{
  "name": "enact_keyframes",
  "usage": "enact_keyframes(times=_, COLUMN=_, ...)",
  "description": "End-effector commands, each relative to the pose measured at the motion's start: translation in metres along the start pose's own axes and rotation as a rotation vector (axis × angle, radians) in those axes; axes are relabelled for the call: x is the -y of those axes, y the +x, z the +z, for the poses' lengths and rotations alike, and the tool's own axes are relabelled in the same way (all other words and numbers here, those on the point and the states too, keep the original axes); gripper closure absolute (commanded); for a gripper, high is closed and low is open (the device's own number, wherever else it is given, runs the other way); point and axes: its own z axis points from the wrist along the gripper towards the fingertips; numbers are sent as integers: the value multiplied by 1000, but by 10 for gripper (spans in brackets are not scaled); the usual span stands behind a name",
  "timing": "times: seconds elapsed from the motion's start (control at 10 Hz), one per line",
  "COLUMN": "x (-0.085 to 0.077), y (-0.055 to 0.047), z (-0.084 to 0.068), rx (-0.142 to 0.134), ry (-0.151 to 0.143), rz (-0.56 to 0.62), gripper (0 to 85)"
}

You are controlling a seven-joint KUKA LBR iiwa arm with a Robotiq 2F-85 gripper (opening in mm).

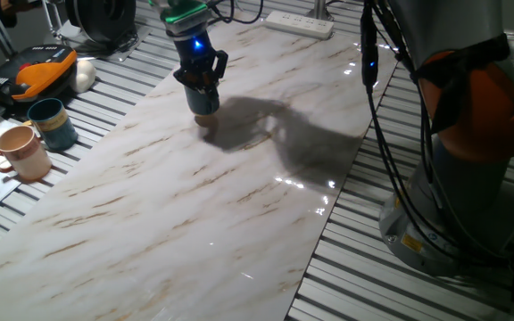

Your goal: Pick up the cup

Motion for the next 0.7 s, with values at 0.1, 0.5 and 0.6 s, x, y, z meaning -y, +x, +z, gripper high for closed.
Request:
enact_keyframes(times=0.1, x=-2, y=12, z=6, rx=15, ry=6, rz=-16, gripper=850)
enact_keyframes(times=0.5, x=-21, y=29, z=-15, rx=20, ry=24, rz=-15, gripper=850)
enact_keyframes(times=0.6, x=-23, y=31, z=-14, rx=29, ry=25, rz=-26, gripper=850)
